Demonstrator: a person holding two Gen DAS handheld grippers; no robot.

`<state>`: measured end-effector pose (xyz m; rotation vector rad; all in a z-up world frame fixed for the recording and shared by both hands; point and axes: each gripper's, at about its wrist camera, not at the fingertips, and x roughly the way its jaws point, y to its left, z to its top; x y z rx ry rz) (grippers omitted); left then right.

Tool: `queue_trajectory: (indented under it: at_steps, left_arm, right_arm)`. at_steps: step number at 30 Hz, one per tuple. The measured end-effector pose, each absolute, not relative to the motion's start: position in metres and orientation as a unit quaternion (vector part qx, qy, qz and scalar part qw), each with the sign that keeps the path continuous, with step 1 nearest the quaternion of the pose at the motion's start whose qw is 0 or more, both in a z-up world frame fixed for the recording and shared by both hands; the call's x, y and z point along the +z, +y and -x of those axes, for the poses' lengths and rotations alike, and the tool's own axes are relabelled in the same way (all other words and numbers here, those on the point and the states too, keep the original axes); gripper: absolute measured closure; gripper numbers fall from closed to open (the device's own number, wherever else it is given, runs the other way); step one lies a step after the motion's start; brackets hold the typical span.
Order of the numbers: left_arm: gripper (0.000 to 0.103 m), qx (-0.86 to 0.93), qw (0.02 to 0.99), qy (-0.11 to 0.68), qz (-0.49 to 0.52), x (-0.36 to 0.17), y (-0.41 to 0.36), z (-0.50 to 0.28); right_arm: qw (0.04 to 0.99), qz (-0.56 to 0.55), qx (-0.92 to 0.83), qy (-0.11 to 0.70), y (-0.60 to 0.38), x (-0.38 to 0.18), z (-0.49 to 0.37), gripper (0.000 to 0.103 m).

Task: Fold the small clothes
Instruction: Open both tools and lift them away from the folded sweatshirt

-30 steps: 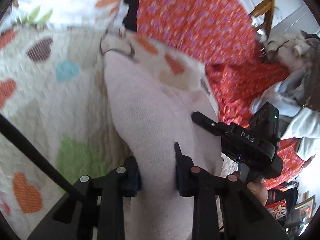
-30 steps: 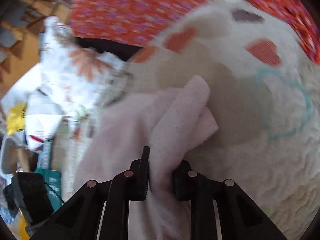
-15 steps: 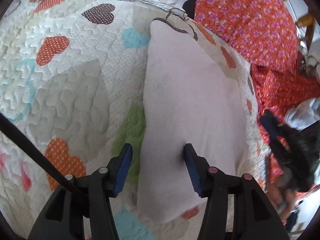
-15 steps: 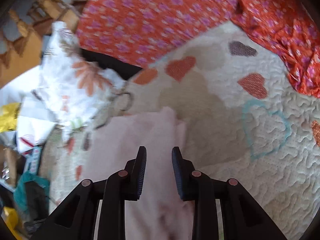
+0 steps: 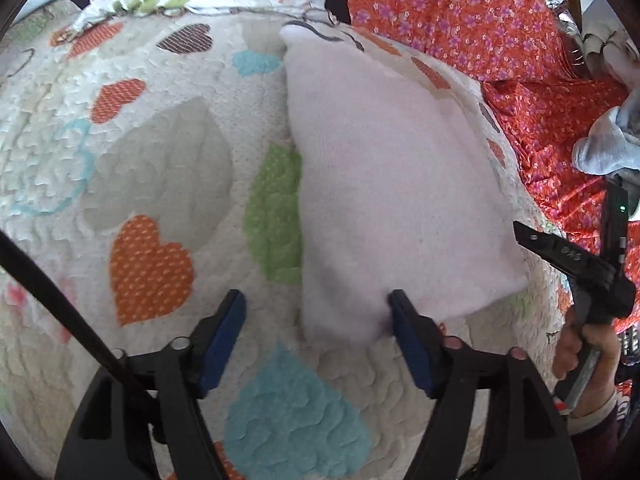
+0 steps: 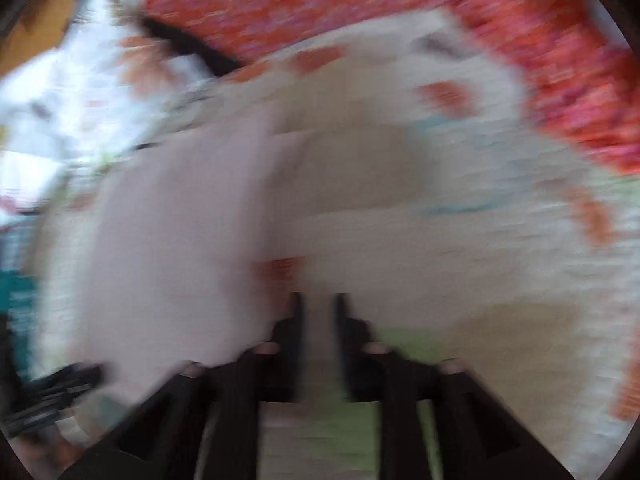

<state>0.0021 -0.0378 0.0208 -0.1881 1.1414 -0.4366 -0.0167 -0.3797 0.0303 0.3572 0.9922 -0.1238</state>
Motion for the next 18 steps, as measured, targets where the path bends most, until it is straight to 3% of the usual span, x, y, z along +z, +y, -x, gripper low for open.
queue_trajectory:
  at_steps: [3, 5, 9, 14, 18]
  left_arm:
    - [0.03, -0.199, 0.831, 0.512, 0.088, 0.032, -0.028, 0.01]
    - [0.03, -0.184, 0.853, 0.483, 0.074, 0.044, -0.024, 0.021]
    - [0.029, -0.131, 0.911, 0.39, 0.03, 0.082, -0.016, 0.053]
    - [0.0, 0.015, 0.971, 0.237, 0.005, 0.127, 0.008, 0.103]
    - [0.0, 0.06, 0.98, 0.186, 0.021, 0.148, 0.025, 0.128]
  right_arm:
    - [0.865, -0.226, -0.034, 0.446, -0.39, 0.044, 0.027, 0.069]
    - [0.883, -0.206, -0.037, 0.419, -0.381, 0.062, 0.035, 0.067]
    - [0.914, -0.156, -0.037, 0.373, -0.349, 0.094, 0.067, 0.055]
    - [0.944, -0.085, -0.073, 0.31, -0.315, 0.126, 0.103, 0.049]
    - [0.962, -0.038, -0.114, 0.246, -0.295, 0.149, 0.128, 0.021]
